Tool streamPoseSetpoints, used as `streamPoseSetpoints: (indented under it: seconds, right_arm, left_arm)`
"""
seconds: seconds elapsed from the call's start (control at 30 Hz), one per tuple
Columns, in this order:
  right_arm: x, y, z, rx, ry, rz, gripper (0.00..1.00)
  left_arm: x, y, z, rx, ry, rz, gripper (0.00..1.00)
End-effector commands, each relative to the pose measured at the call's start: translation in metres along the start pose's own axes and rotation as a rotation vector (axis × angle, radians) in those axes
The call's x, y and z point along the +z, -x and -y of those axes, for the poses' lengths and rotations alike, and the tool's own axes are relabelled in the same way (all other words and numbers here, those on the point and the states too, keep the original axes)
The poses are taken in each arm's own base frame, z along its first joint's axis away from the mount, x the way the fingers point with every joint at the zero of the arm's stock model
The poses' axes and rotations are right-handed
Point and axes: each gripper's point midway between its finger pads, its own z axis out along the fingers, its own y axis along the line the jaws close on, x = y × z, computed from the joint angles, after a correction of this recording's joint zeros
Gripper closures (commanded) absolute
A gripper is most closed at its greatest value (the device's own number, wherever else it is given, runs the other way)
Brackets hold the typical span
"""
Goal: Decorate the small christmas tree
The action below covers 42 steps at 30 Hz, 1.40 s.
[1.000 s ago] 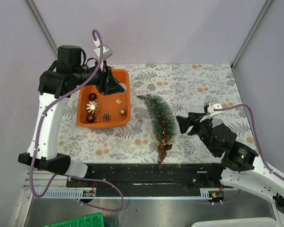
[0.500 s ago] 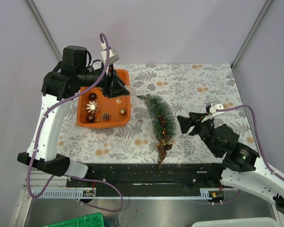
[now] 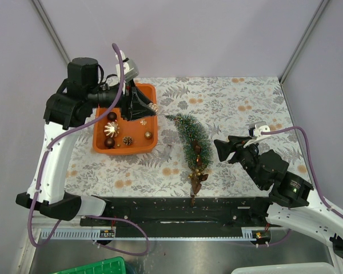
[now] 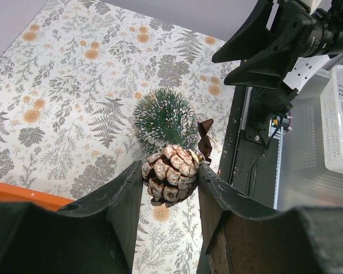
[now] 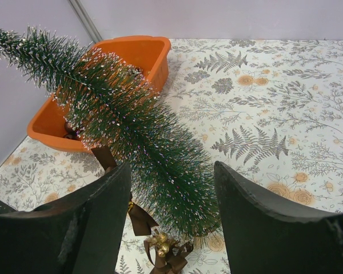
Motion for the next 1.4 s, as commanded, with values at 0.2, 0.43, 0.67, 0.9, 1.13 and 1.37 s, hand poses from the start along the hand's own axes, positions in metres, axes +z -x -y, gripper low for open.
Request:
streamPoseSetpoints:
  seconds: [0.2,0.43,0.67,0.9,1.13,1.37]
  right_arm:
    - [-0.002,0.019,-0.004,0.045,0.015,0.052,0.33]
    - [-0.005,0.021,-0.003,0.052,0.014,0.059,0.34]
    - [-0.004,0.019,-0.002,0.045,0.01,0.057,0.34]
    - [-0.006,0.022,-0.001,0.052,0.012,0.067,0.35]
    - [-0.006,0.02,0.0,0.045,0.009,0.062,0.35]
    - [-0.005,0.02,-0.001,0.044,0.012,0.063,0.35]
  left_arm:
    - [0.006,0.008,0.003,0.026,-0.055,0.056,0.98]
    - [0.015,0.002,-0.004,-0.009,-0.065,0.056,0.98]
    - [0.017,0.007,-0.009,-0.013,-0.057,0.071,0.99]
    - [0.02,0.005,-0.013,-0.022,-0.06,0.071,0.98]
    - [0.02,-0.005,-0.011,-0.022,-0.058,0.055,0.99]
    - [0.015,-0.001,-0.012,-0.016,-0.041,0.065,0.98]
